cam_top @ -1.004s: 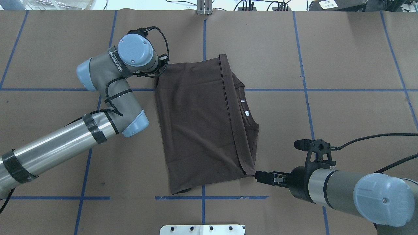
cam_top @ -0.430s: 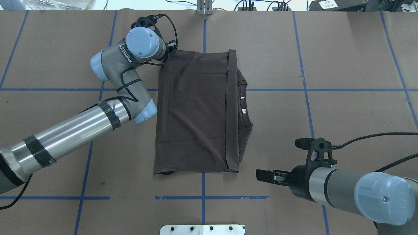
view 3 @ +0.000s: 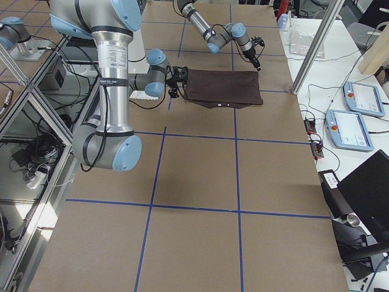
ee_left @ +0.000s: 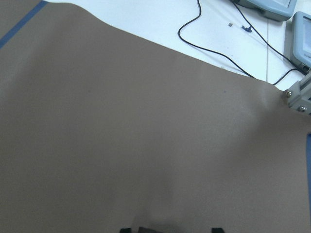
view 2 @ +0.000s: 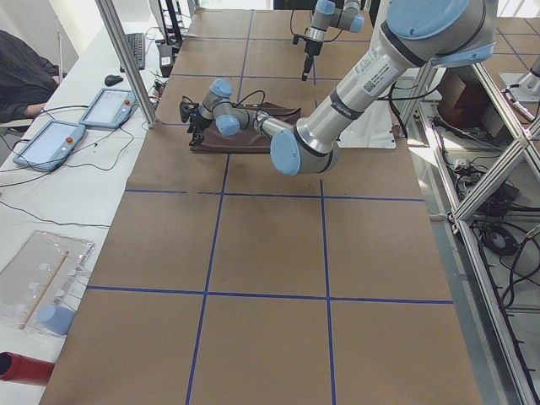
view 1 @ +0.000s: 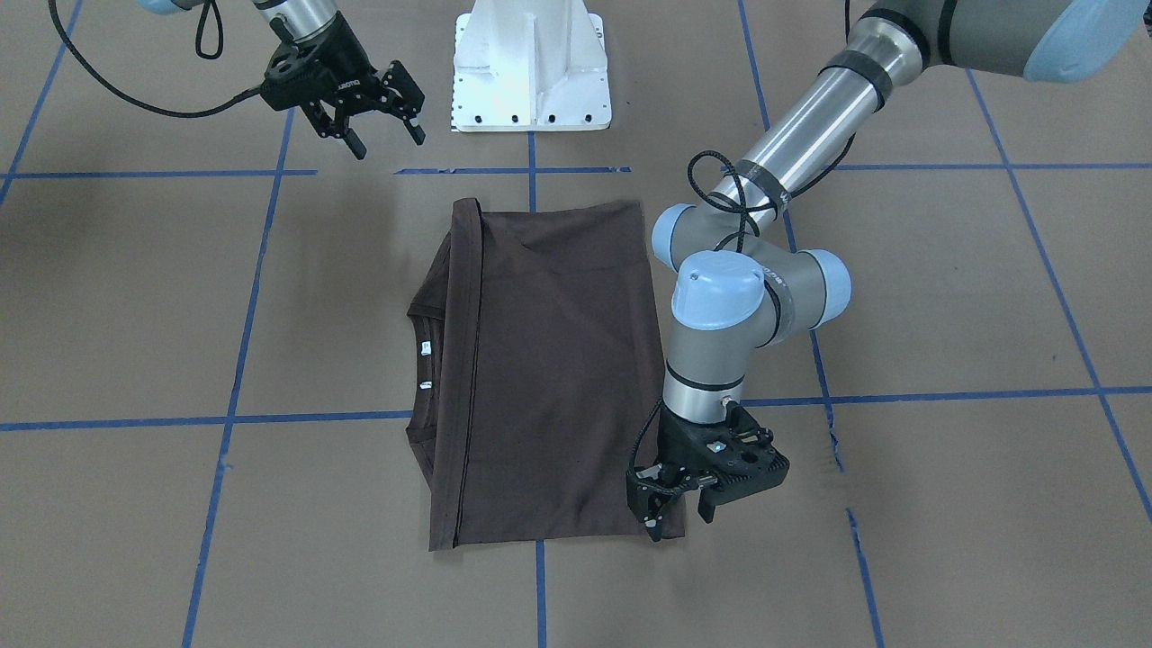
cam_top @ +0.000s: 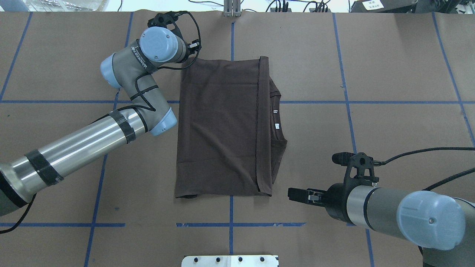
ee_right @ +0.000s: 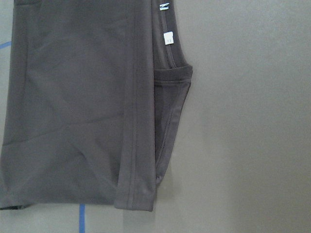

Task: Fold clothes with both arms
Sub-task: 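Open the right gripper and move it to the shirt's long side edge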

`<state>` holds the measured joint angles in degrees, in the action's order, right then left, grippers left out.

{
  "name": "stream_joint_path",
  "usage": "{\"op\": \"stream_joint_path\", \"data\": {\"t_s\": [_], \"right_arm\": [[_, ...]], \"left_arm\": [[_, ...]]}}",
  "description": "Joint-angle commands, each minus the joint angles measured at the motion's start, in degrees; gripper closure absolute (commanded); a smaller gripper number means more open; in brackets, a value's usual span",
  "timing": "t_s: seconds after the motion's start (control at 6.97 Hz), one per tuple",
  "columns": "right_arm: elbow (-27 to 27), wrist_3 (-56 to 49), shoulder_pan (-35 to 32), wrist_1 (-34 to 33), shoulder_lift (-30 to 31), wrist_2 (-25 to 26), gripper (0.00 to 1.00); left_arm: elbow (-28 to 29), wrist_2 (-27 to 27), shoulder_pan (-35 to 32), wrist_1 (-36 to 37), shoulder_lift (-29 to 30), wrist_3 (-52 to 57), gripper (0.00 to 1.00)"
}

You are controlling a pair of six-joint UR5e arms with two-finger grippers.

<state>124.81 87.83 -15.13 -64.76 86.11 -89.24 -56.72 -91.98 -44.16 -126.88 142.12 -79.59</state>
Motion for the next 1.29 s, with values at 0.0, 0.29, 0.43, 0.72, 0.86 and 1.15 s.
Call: {"op": "stream_joint_path", "data": {"t_s": [0.0,0.29,0.43,0.72,0.86,1.15], "right_arm": [[-6.0,-3.7,-3.8,-12.7,-10.7,-3.2,0.0],[-15.3,-11.7,-6.4,-24.4,-23.2,-4.8,0.0],[-19.3,-13.8,-6.5,-25.8,-26.2,-5.3,0.0],[-25.1,-15.8,-6.5,-26.1,-29.5,-9.2,0.0],[-25.6,-15.9,-6.3,-27.4,-30.0,-10.9,0.0],[-25.8,-15.9,-6.1,-30.6,-30.2,-13.1,0.0]], "left_arm": [[-10.3,-5.7,-1.0,8.7,-3.1,3.5,0.0],[-24.8,-5.8,-0.9,17.7,-9.0,4.1,0.0],[-29.6,-5.8,-0.8,20.2,-10.8,4.3,0.0],[-32.1,-8.1,-0.5,21.0,-12.3,4.3,0.0],[-32.1,-8.5,-0.5,21.0,-12.3,4.3,0.0],[-32.1,-8.6,-0.5,20.9,-12.3,4.3,0.0]]}}
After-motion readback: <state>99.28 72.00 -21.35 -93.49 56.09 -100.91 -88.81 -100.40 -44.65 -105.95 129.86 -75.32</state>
